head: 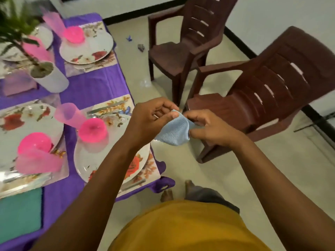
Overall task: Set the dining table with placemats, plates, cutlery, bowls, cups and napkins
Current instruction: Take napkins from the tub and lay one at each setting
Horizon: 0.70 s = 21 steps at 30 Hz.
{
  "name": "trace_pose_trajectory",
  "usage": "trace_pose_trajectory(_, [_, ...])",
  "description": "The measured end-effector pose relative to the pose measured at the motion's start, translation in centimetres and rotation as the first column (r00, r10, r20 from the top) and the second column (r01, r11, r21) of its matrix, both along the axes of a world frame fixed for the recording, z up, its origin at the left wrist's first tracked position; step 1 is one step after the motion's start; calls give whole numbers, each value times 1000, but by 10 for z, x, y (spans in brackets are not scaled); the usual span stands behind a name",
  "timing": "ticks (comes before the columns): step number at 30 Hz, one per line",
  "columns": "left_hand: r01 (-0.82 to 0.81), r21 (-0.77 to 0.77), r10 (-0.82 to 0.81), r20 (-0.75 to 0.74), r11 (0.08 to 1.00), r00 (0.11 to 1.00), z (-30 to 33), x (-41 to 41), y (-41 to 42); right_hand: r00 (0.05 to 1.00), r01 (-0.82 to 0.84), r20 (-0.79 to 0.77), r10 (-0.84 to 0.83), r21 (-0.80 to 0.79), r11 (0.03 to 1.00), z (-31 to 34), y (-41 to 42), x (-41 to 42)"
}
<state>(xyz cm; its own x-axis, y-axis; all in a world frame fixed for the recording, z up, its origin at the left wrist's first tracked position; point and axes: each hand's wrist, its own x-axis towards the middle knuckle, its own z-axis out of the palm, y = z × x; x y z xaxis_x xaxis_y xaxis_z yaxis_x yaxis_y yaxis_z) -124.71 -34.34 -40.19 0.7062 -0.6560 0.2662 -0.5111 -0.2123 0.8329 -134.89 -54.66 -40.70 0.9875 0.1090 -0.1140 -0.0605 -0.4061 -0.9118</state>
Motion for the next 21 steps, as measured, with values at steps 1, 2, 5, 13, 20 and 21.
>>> trace_pose_trajectory(1, [-32, 6, 32, -6, 999, 999, 1, 6, 2, 998, -65, -2, 65, -17, 998, 4, 2, 15])
trace_pose_trajectory(2, [-65, 5, 65, -18, 998, 998, 1, 11, 4, 993, -121, -2, 121, -29, 992, 6, 2, 28])
trace_pose_trajectory(5, [-195, 9, 195, -16, 981, 981, 6, 26, 14, 959, -282, -19, 282, 22, 959, 10, 0, 70])
trace_pose_trajectory(13, [-481, 22, 482, -21, 876, 876, 11, 58, 15, 885, -457, 60, 461, -71, 887, 10, 1, 166])
trace_pose_trajectory(20, [-576, 197, 608, -207, 793, 766, 3, 67, 16, 802, -593, 37, 596, -62, 803, 13, -20, 232])
trace_pose_trajectory(21, [-586, 206, 621, -237, 784, 747, 0, 65, 17, 800, -597, 32, 599, -47, 801, 13, -23, 240])
